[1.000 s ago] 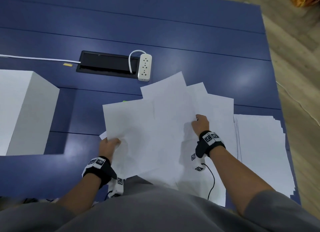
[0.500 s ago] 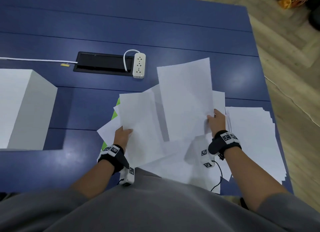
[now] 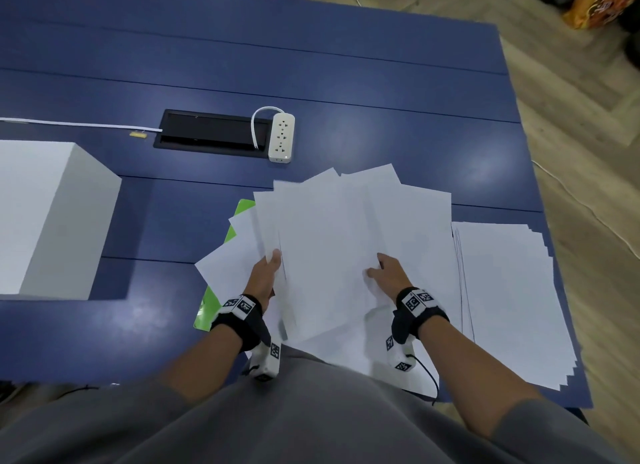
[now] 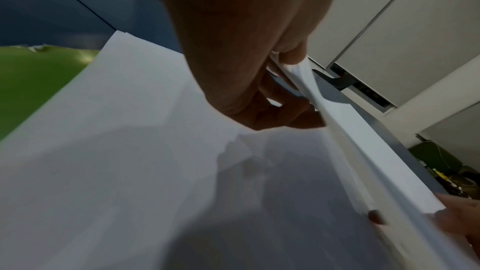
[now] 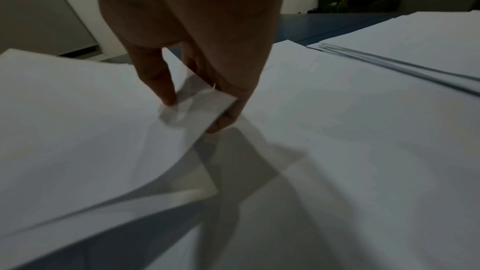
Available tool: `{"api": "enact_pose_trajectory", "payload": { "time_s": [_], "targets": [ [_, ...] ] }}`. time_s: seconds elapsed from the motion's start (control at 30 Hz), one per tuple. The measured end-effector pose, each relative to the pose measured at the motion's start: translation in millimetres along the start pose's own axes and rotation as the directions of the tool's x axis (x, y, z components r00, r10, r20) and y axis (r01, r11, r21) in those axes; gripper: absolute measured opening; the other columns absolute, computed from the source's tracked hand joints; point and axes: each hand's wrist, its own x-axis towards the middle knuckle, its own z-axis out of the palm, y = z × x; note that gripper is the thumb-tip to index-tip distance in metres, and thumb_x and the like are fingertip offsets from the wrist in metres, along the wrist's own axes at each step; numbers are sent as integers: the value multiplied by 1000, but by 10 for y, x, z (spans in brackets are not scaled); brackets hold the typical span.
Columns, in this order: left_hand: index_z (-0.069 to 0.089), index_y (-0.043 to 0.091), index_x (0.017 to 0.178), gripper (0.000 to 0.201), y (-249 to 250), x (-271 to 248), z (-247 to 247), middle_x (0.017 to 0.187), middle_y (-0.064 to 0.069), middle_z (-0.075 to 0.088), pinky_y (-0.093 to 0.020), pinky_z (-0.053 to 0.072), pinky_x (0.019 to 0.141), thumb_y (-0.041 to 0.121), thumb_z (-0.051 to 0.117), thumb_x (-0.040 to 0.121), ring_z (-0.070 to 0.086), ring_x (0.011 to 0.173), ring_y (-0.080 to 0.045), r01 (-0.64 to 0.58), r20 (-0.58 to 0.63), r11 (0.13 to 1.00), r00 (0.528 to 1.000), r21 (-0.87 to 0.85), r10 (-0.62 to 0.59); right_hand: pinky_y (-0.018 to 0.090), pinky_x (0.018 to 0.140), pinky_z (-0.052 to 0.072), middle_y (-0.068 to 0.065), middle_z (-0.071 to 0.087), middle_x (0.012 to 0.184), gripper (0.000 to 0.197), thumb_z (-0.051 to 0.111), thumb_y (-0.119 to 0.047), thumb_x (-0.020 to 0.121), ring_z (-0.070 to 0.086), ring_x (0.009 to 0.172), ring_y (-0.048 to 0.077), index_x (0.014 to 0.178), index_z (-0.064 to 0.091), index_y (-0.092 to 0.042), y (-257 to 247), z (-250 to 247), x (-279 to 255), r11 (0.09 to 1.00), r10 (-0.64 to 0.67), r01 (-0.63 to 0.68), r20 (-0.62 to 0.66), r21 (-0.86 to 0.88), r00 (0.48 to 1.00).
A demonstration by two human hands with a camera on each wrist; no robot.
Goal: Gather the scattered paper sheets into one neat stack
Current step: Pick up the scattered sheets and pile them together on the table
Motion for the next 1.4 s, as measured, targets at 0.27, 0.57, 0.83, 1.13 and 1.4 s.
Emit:
{"api": "enact_pose_trajectory", "payload": {
  "time_s": [0.27,0.57,0.83,1.13,1.4],
  "targets": [
    [62,13,116,29,-117,18,138,113,-4,67,-37,50,91,17,66,88,63,104,-23,-180,-22,954,981,241,191,16,63,43,13,58,91,28,62,4,82,53,73,20,107,50,-4,131,-98,-85,999,-17,13,96,43,995],
    [67,9,101,25,-22,-21,423,95,-10,71,-31,56,71,5,74,77,66,90,-30,-199,174,967,970,157,171,31,86,49,-4,67,110,52,81,-14,74,62,102,13,117,51,-19,431,-456,-241,945,-24,-33,170,327,985],
    [64,9,105,53,101,-71,963,99,-6,73,-40,54,86,20,80,56,69,91,-23,-121,428,967,904,224,13,43,96,48,10,71,103,61,91,-36,58,66,102,28,102,65,-3,854,-794,-263,827,44,-108,127,552,991],
    [60,5,117,37,-135,-86,1986,112,-9,67,-22,49,73,3,69,81,64,96,-23,-247,371,769,929,590,13,42,91,52,9,71,101,36,84,-10,68,66,96,29,100,68,-8,1354,-1451,-494,864,155,-21,-227,504,961],
    [41,8,137,68,-845,315,2958,137,-14,50,-47,42,105,17,48,70,51,123,-31,-170,385,663,903,729,-192,30,81,45,7,67,98,33,81,-13,73,61,90,23,100,63,-6,1838,-2144,-540,944,137,-2,-387,330,912]
  ]
}}
